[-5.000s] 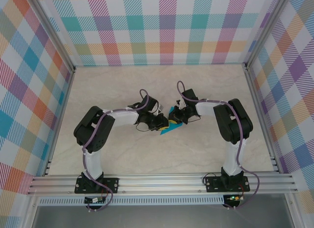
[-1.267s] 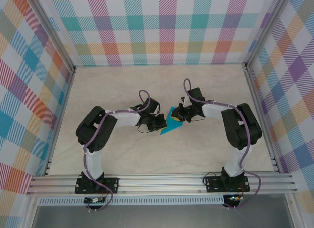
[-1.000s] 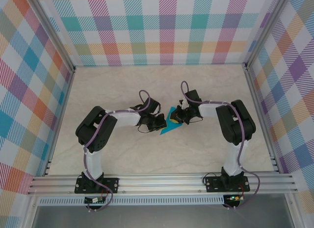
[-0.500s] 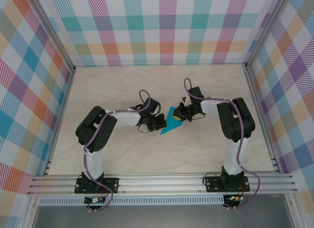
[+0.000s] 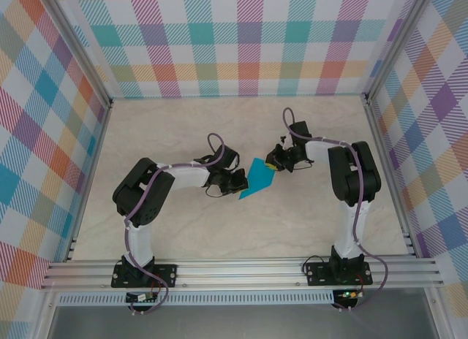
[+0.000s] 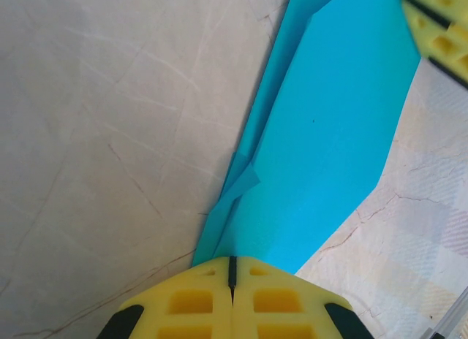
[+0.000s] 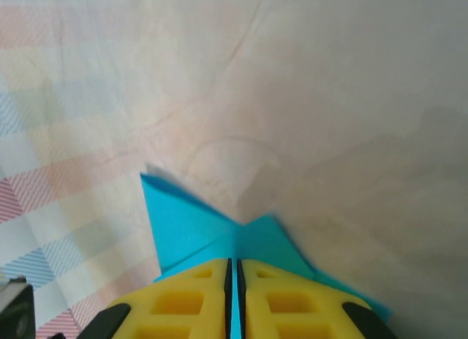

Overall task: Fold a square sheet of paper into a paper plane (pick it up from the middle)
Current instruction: Fourth fold the wing at the center of the table.

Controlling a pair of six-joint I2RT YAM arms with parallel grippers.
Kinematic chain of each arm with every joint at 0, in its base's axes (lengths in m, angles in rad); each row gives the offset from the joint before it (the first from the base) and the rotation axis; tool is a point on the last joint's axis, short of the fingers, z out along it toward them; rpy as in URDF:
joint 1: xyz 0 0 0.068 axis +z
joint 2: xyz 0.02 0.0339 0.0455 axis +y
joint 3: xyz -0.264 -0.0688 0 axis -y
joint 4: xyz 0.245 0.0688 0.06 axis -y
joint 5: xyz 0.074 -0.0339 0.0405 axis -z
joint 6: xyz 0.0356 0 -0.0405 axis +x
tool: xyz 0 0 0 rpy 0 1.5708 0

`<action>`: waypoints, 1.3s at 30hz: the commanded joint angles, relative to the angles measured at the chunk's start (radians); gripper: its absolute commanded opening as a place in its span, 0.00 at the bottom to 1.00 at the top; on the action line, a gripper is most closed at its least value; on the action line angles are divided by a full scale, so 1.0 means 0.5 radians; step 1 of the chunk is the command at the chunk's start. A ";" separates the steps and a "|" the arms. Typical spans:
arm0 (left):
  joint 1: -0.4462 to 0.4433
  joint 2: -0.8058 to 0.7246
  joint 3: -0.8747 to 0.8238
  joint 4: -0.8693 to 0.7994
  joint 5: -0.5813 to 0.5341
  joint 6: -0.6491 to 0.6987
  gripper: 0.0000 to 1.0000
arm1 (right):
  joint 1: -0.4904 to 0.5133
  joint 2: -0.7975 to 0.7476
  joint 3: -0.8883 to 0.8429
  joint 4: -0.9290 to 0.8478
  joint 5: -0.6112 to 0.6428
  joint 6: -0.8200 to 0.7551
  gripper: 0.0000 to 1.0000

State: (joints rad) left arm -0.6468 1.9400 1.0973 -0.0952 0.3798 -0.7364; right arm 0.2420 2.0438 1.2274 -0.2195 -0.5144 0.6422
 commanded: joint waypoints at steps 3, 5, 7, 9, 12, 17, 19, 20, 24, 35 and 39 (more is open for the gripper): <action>0.019 0.114 -0.113 -0.442 -0.300 0.053 0.00 | -0.093 0.095 0.119 -0.093 0.139 -0.104 0.13; 0.020 0.113 -0.119 -0.442 -0.301 0.055 0.00 | -0.115 0.107 0.152 -0.116 0.141 -0.115 0.13; 0.019 0.116 -0.124 -0.439 -0.299 0.053 0.00 | -0.130 0.115 0.183 -0.149 0.150 -0.130 0.14; 0.017 0.116 -0.127 -0.439 -0.299 0.050 0.00 | -0.131 0.102 0.199 -0.174 0.155 -0.152 0.14; 0.011 0.105 -0.127 -0.436 -0.290 0.049 0.00 | -0.131 0.008 0.179 -0.181 0.116 -0.153 0.14; -0.013 0.061 -0.145 -0.406 -0.246 0.001 0.00 | -0.129 -0.275 0.054 -0.193 0.094 -0.147 0.15; -0.036 0.022 -0.171 -0.383 -0.214 -0.040 0.00 | -0.124 -0.382 -0.038 -0.167 0.053 -0.133 0.16; -0.045 0.004 -0.185 -0.383 -0.206 -0.060 0.01 | -0.116 -0.426 -0.080 -0.143 0.024 -0.123 0.16; -0.096 -0.108 -0.277 -0.264 -0.212 -0.209 0.01 | -0.045 -0.582 -0.329 -0.022 -0.088 -0.051 0.16; -0.278 -0.291 -0.510 -0.104 -0.381 -0.529 0.01 | 0.462 -0.646 -0.673 0.316 -0.014 0.237 0.13; -0.281 -0.281 -0.510 -0.095 -0.377 -0.519 0.01 | 0.513 -0.534 -0.641 0.405 0.006 0.280 0.12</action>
State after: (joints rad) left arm -0.7639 1.7733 0.8875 -0.0181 0.2146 -0.9756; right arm 0.4942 1.7393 0.8917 -0.0872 -0.5304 0.7456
